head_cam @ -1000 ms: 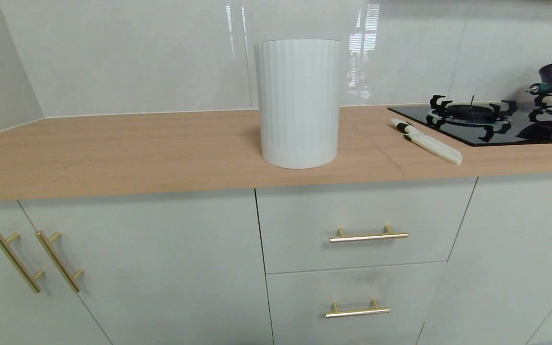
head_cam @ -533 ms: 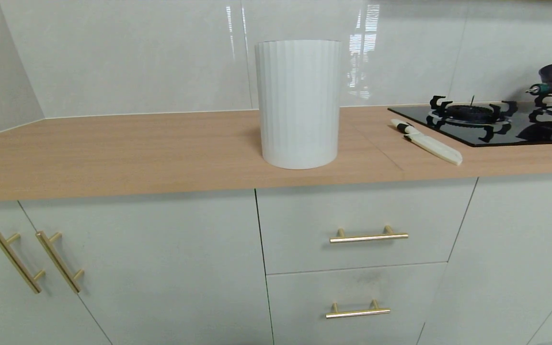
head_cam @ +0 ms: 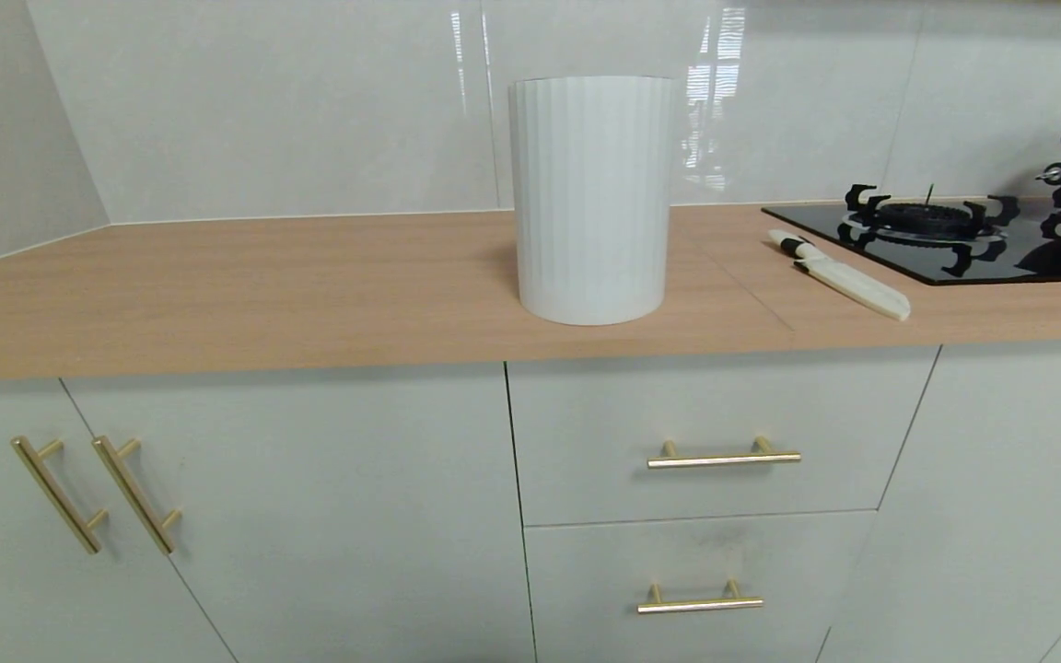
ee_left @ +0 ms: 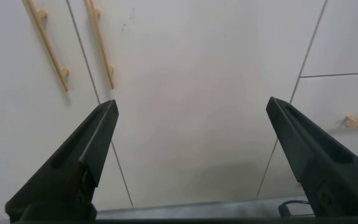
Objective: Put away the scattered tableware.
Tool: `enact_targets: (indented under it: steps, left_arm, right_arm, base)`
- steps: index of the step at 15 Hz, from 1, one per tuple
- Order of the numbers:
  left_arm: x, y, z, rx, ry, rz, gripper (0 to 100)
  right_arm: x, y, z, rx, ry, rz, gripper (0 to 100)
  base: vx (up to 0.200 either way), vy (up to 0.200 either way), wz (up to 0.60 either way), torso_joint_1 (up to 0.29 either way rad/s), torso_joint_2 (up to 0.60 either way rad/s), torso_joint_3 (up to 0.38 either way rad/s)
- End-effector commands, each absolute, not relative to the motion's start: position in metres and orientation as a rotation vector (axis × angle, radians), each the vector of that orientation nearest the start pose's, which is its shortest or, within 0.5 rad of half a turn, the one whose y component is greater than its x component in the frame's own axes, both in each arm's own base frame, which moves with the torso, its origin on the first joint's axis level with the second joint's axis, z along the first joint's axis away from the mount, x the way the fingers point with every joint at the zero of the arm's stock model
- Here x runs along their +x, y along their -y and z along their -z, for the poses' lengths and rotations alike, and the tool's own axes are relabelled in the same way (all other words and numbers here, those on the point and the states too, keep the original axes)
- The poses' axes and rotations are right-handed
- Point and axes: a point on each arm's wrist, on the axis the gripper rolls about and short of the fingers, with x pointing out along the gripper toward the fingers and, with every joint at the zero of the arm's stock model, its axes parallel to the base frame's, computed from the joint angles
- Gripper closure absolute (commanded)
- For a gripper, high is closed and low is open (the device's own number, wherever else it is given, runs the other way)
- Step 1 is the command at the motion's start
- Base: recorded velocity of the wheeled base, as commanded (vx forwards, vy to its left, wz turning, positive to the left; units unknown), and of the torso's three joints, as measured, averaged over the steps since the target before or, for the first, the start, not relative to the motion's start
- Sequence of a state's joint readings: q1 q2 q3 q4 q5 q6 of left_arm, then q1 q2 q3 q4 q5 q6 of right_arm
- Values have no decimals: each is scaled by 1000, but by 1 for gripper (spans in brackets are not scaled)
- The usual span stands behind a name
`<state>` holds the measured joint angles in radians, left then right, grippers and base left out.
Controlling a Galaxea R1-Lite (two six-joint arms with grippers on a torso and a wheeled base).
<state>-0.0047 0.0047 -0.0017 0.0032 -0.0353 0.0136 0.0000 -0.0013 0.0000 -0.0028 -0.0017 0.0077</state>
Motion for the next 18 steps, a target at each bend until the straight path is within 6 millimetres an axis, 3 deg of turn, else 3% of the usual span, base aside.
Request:
enact_targets:
  steps: [1,3,18]
  left_arm:
    - [-22,1,-76,14,-7,40,0]
    - [-22,1,-76,11,-7,38,0]
    - [-22,1,-76,12,-7,38,0]
  right_arm:
    - [-23,0,-76,8,3,2,0]
    - [-23,0,-76,8,3,2,0]
    - [-23,0,-76,6,3,2,0]
  base:
    - [200,0,0,-7,2,-2]
    - [200,0,0,-2,0,2]
    - [0,0,0,0,0,0]
